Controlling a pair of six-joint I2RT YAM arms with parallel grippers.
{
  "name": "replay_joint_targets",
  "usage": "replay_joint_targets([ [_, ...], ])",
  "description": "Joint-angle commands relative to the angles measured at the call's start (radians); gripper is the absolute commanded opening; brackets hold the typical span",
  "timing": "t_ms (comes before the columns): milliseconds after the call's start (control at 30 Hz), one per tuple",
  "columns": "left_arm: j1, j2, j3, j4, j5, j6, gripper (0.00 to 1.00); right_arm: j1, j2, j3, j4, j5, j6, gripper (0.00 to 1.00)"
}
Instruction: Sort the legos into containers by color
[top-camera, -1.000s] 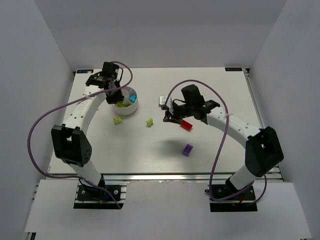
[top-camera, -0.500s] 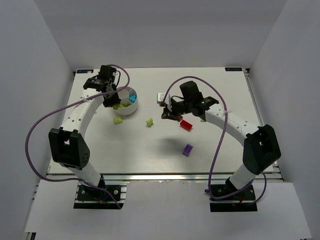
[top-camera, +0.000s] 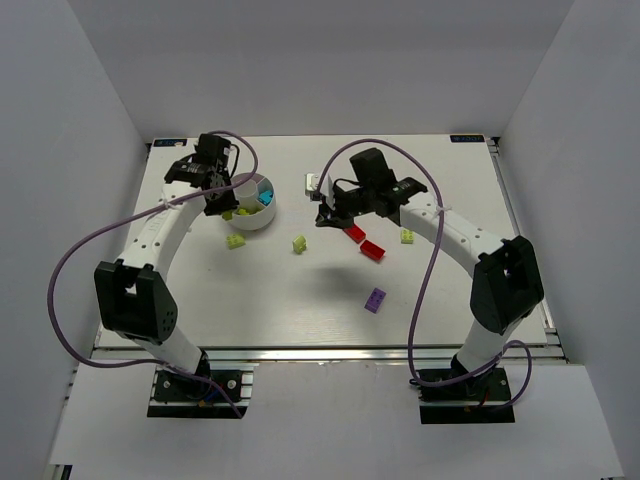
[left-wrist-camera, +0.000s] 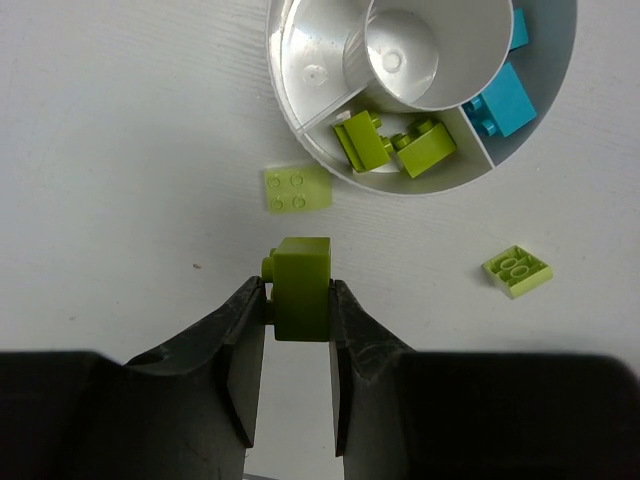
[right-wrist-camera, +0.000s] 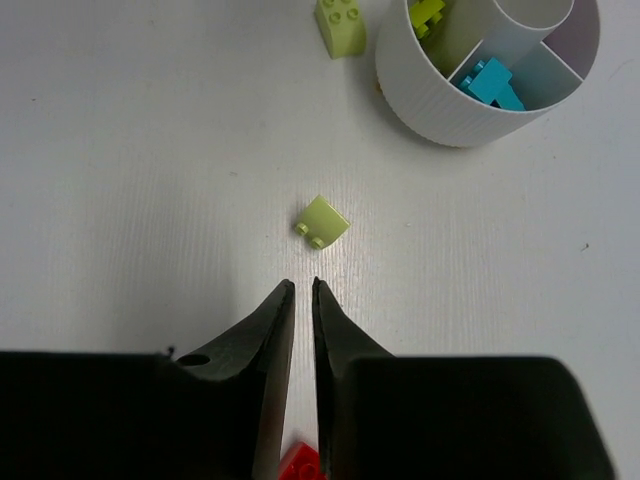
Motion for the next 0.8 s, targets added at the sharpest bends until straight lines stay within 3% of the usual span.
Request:
replay_joint_targets([
  [0,0.007,-0.070,-0.034,0.040,0.011,0.010,0.00,-0.005,0.012,0.057,-0.050,-0.027,-0.027,0.19],
  [767,0.016,-0.047,-0.048,0.126,0.112,-0.042,0.00,0.002,-0.022,0.024,0.010,-0.033,-0.043,0.20],
])
